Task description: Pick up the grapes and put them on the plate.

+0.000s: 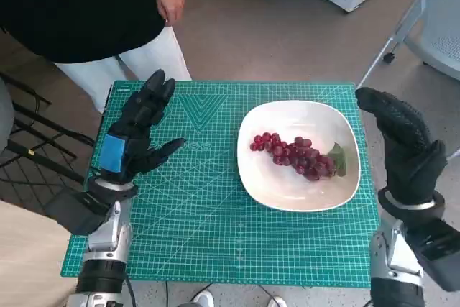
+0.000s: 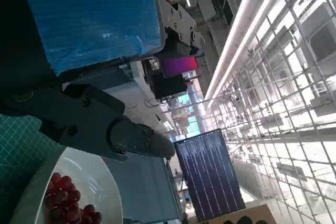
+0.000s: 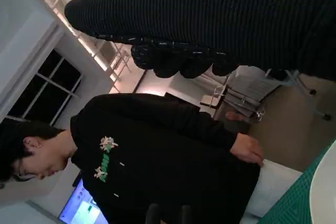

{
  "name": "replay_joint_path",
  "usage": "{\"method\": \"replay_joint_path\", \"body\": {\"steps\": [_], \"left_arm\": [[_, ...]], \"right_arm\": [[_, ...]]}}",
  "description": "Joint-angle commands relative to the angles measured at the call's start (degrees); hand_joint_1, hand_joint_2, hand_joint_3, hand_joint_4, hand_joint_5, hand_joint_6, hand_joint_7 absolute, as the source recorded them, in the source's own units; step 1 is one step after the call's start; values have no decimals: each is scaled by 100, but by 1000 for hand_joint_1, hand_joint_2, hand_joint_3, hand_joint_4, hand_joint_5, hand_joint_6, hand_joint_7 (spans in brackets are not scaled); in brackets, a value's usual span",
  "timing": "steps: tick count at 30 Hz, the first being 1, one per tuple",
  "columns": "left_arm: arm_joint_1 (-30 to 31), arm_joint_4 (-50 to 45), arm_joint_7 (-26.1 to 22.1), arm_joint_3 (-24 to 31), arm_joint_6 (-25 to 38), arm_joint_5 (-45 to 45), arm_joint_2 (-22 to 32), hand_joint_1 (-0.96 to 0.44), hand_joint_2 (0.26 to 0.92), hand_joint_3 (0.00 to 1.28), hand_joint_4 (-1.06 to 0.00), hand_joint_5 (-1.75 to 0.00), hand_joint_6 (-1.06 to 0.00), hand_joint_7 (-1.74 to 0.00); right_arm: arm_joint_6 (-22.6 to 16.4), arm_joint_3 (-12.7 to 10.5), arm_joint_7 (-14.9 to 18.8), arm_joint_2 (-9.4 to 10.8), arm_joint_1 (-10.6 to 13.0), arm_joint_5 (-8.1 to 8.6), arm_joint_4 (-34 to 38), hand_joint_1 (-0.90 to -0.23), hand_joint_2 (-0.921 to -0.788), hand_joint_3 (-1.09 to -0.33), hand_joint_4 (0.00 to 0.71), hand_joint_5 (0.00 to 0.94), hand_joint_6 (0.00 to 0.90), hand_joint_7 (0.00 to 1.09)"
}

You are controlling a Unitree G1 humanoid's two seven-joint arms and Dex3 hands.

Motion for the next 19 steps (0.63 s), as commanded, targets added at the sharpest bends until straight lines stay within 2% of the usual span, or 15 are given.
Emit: {"method": "replay_joint_path", "body": {"steps": [1, 19], "left_arm": [[54, -14, 20, 12, 24, -63, -53, -356, 921, 48, -341, -5, -386, -36], [59, -95, 42, 25, 113, -80, -72, -343, 921, 76, -346, -3, -391, -27]], "right_arm": [[-17, -14, 87, -34, -1, 44, 127, -572, -921, -725, 187, 0, -1, 407], [-104, -8, 115, -22, -54, 34, 231, -575, -921, -738, 187, 0, -1, 409]]}}
